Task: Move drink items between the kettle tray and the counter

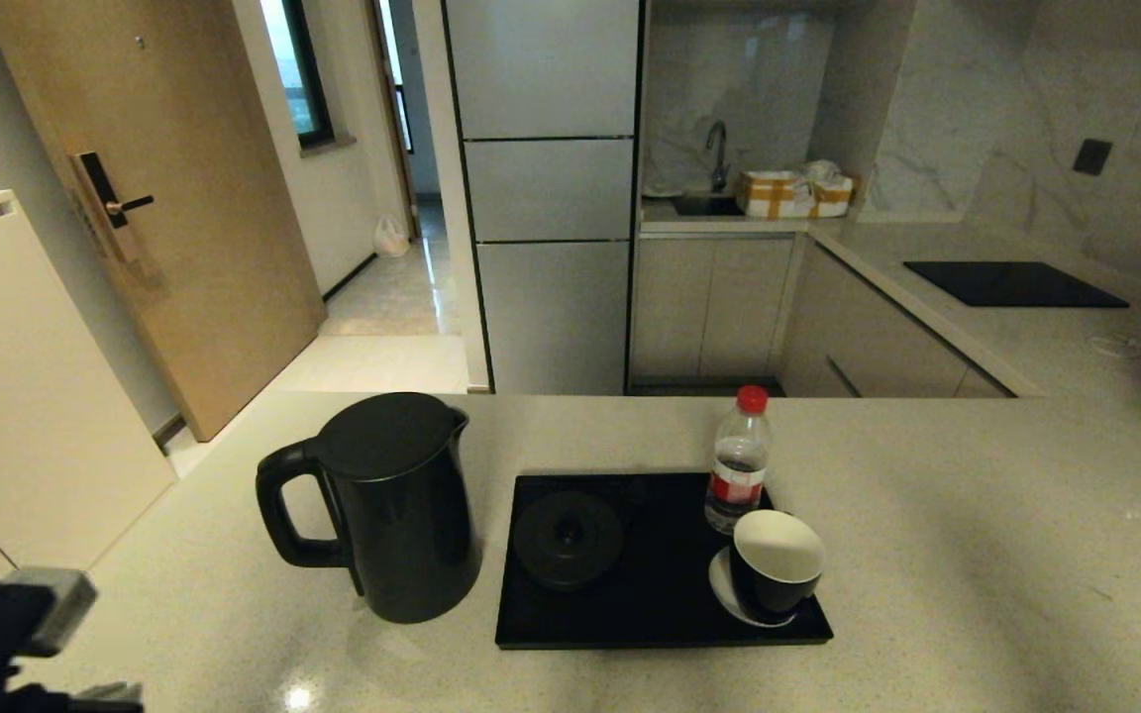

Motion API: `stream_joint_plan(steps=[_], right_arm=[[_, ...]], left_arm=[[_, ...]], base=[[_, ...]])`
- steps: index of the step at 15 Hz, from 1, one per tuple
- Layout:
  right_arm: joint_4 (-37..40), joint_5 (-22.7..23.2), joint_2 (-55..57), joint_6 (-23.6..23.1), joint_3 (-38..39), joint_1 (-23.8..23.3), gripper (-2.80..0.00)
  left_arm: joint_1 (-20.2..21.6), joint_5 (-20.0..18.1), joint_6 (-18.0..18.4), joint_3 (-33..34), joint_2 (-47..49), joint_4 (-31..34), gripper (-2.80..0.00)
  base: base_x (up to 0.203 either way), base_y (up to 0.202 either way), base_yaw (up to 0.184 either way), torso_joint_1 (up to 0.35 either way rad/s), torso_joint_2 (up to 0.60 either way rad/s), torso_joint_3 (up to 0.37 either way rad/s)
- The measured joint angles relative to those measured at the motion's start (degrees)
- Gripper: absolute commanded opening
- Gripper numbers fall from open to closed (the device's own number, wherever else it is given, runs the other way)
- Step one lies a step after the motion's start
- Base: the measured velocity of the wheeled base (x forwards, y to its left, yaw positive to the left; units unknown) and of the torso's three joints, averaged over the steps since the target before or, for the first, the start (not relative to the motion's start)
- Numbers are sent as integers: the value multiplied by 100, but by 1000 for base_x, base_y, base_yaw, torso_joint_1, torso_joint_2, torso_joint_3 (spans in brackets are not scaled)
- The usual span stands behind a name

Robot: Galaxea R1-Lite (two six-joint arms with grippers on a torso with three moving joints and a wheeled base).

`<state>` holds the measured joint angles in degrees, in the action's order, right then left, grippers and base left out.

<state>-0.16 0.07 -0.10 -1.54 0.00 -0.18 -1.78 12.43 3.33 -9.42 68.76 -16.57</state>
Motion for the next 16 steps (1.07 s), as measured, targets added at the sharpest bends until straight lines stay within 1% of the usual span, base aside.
stream_joint_plan(steps=[1,2,4,5,6,8,10,11,14,16], right_arm=[[0,-2,0,2,0,0,-280],[0,2,0,0,0,0,-280],[0,0,0,-2,0,0,-280],[-2,0,0,0,0,0,-280],[0,1,0,-1,0,0,-280],[0,0,0,-1,0,0,-280],[0,0,0,6,0,0,-280],[0,0,0,5,0,0,-280],[0,0,0,0,0,0,-280],[2,0,0,0,0,0,-280]], left_arm=[[-190,173,-55,226,911,-913,0],[-377,291,-109,376,1558,-1693,0],[-787,435,-243,574,2718,-3446,0],[-919,503,-239,589,3138,-4195,0],[-1005,594,-188,582,3476,-4856,0],[-1083,1036,190,491,3999,-5953,0],[-1139,1252,339,452,4219,-6487,0],[-1164,1320,361,446,4268,-6598,0],[-1175,1746,424,491,4153,-6598,0],[-1172,1824,489,448,4122,-6606,0]], base=[[0,0,0,0,0,0],[0,0,0,0,0,0],[0,0,0,0,0,0],[0,0,0,0,0,0],[0,0,0,0,0,0],[0,0,0,0,0,0],[0,0,0,0,0,0],[0,0,0,0,0,0],[0,0,0,0,0,0],[0,0,0,0,0,0]])
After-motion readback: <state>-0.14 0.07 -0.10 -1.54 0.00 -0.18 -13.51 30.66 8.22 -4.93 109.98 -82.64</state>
